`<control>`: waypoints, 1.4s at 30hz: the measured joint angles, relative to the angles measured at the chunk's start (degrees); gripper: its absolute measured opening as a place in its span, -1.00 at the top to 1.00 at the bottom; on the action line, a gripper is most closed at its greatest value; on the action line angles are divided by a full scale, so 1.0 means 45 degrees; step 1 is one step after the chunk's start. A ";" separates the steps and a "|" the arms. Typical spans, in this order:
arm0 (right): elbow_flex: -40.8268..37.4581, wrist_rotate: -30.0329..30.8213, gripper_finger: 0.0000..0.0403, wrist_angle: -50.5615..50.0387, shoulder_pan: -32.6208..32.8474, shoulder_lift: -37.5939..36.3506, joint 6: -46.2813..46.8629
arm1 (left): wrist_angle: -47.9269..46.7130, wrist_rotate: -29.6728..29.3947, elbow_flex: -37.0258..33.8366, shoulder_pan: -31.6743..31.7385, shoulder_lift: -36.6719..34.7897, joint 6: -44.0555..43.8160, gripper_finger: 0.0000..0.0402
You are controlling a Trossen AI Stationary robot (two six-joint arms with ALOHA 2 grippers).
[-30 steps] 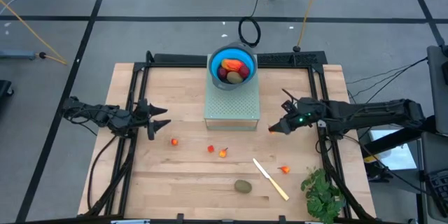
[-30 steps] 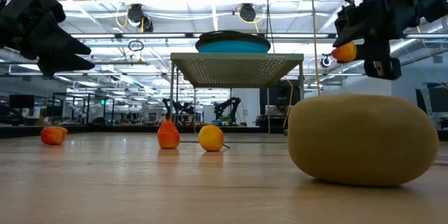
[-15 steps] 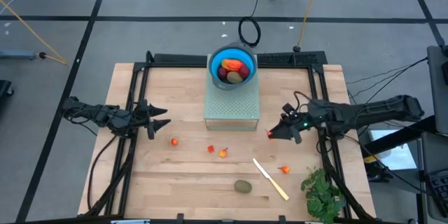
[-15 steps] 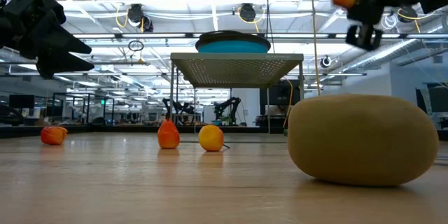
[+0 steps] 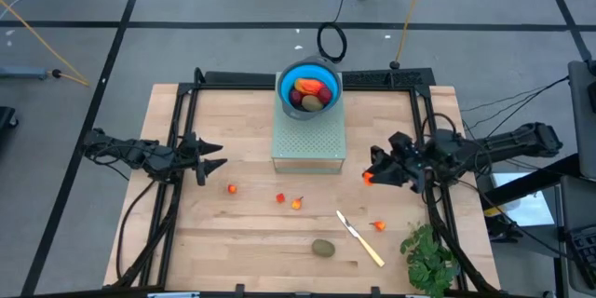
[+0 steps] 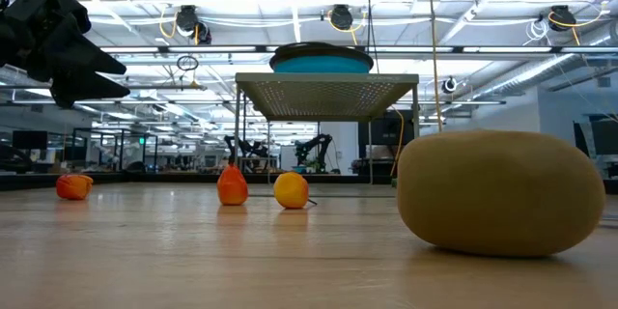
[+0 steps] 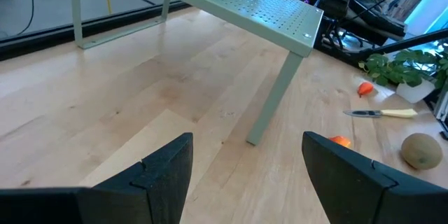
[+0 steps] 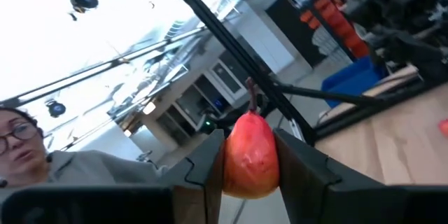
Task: Pick & Place Fruit
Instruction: Put the peach into the blue strainer bowl on the shelf
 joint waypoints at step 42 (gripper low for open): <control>0.0000 0.0107 0.47 0.0444 0.0279 0.0005 -1.5606 | 0.0001 -0.0005 0.0000 0.0000 0.0002 -0.0002 -0.34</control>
